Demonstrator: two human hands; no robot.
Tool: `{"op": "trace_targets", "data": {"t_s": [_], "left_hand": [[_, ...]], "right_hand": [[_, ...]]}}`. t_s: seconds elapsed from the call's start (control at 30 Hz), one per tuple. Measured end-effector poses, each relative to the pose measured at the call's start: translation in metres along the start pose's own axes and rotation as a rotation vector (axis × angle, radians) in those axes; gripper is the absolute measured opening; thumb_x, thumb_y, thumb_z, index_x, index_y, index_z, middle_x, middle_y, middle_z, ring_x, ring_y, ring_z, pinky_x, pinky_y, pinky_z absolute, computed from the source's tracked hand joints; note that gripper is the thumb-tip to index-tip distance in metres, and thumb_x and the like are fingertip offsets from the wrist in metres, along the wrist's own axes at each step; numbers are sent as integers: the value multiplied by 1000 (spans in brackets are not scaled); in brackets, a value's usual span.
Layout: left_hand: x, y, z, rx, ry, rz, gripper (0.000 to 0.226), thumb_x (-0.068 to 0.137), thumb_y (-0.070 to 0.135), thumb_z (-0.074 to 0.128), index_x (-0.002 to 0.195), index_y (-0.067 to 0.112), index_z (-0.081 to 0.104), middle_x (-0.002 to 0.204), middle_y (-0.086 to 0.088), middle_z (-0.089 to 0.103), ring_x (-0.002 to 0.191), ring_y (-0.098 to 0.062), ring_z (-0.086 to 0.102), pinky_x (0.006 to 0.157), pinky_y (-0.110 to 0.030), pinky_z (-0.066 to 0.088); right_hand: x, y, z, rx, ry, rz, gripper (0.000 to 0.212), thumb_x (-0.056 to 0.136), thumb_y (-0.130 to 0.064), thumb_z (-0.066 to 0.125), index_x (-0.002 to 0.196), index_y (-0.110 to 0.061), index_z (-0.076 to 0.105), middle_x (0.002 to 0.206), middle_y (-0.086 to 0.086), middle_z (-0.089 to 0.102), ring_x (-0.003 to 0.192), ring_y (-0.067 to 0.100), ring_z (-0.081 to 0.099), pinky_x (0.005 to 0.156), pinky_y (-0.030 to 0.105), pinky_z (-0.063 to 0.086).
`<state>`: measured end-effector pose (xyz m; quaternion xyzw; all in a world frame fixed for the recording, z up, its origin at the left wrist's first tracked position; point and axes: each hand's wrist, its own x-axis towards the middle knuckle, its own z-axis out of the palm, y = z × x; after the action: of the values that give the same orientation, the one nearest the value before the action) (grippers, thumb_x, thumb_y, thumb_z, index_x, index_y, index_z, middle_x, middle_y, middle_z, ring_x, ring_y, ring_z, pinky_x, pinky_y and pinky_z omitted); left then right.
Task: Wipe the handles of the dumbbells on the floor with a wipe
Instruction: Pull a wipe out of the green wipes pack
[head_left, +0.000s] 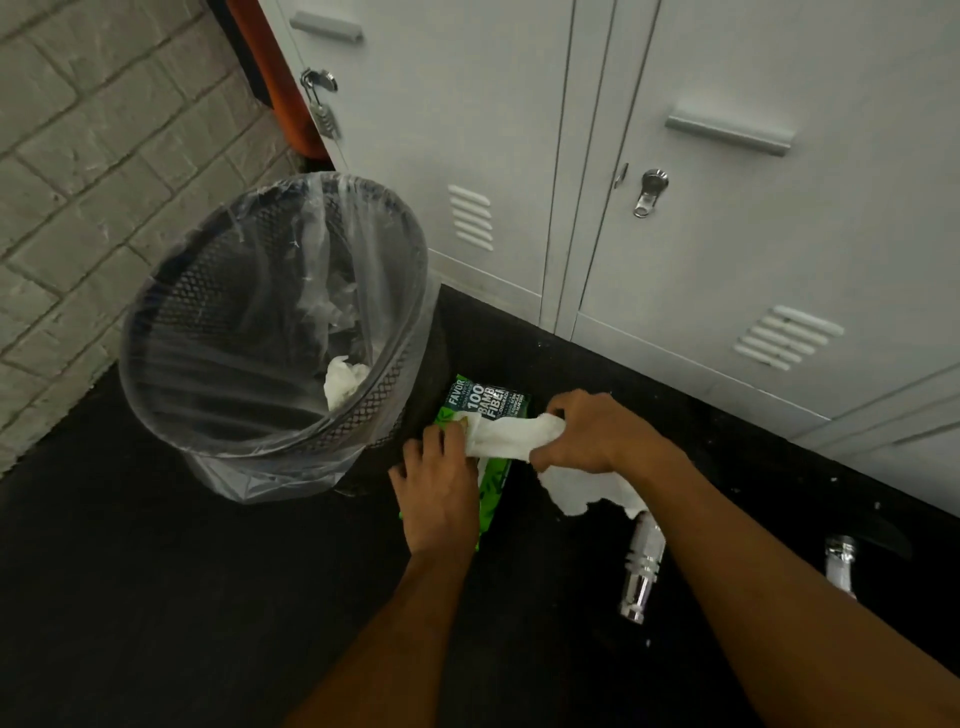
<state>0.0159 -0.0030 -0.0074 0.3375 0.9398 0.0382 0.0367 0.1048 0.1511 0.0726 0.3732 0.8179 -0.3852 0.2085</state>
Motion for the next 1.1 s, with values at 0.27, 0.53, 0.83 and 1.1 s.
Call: {"op": "trace_targets", "data": {"t_s": [0.27,0.53,0.83,1.1], "left_hand": [[-3,-7,3,-20,-14,82,40,91,35,57,128,25,47,126,-1,53,115,-24,50,86,-45,50],[-4,-24,5,-142,73,189,26,87,18,63,112,11,62,105,-11,62,94,-30,61,75,-41,56],[-12,-30,3,-173,137,329,34,79,10,73,111,4,63,104,-14,63,92,-30,63,74,-43,58],[-11,-24,6,28,12,324,29,91,33,58,118,22,59,117,-2,61,105,-23,57,76,-41,54]], "right_hand": [[4,13,-5,44,72,6,34,84,-36,66,116,-26,62,123,4,60,108,24,59,94,38,49],[18,8,58,104,94,-9,26,87,-27,63,111,-36,69,129,2,62,108,24,63,93,38,53],[21,-16,81,3,121,-129,37,91,-20,49,121,-40,59,121,5,62,102,29,65,85,37,54],[6,-6,46,115,171,19,33,83,-27,61,116,-28,64,117,5,63,101,25,63,85,35,54]]}}
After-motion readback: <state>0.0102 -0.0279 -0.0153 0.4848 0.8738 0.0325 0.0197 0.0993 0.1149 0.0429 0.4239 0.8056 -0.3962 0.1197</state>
